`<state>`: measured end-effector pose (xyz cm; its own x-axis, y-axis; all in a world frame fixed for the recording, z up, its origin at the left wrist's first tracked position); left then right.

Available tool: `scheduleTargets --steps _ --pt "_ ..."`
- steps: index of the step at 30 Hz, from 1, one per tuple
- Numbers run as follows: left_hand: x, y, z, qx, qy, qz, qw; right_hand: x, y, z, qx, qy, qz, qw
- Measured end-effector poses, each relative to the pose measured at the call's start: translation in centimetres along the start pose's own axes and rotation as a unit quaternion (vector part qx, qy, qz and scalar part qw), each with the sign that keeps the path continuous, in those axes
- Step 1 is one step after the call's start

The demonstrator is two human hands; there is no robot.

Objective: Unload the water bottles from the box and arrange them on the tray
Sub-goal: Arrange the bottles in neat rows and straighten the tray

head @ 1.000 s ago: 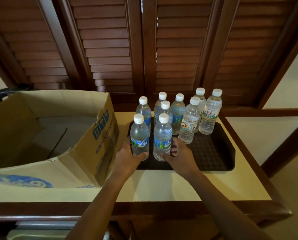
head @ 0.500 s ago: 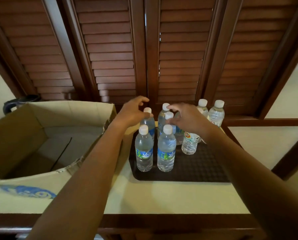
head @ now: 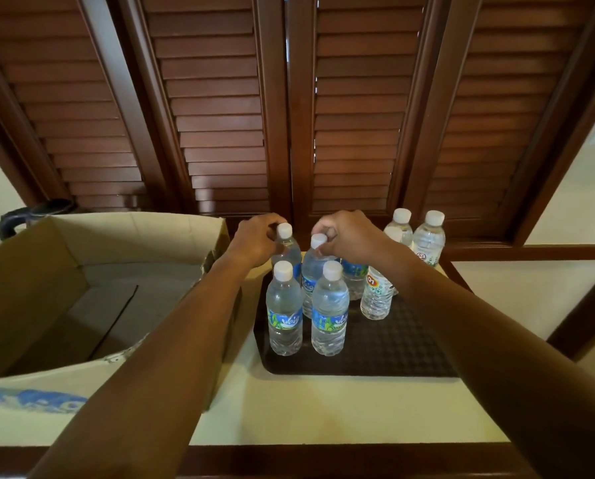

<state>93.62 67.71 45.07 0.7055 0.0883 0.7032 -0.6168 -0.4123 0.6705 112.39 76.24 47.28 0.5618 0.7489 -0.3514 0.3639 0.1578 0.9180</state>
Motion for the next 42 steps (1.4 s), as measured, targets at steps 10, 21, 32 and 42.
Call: scheduleTargets --steps 10,21,32,42 --pt "0.4 -0.5 0.2 -0.035 0.011 -0.012 0.999 0.7 1.6 0.4 -0.031 0.020 0.032 0.999" --pt "0.5 -0.2 0.5 -0.105 0.023 -0.028 0.994 0.6 1.6 1.3 -0.029 0.017 -0.016 0.999" --pt "1.7 0.3 0.2 -0.123 0.024 -0.014 0.992 5.3 5.6 7.7 0.214 -0.125 -0.113 0.962" --pt "8.7 -1.9 -2.6 -0.109 -0.041 -0.020 0.993 8.8 -3.8 10.0 0.167 -0.260 -0.104 0.945"
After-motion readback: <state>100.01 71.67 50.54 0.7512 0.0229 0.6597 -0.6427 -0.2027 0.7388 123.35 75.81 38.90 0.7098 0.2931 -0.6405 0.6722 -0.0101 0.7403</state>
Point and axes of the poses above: each hand's wrist, its own z-axis away from the middle knuckle, its own y-axis out of the back of the hand, x = y × z, the point moved 4 cm from there along -z, towards the middle knuckle, and after that the axes turned 9 degrees about z, right-handed, at the moved point
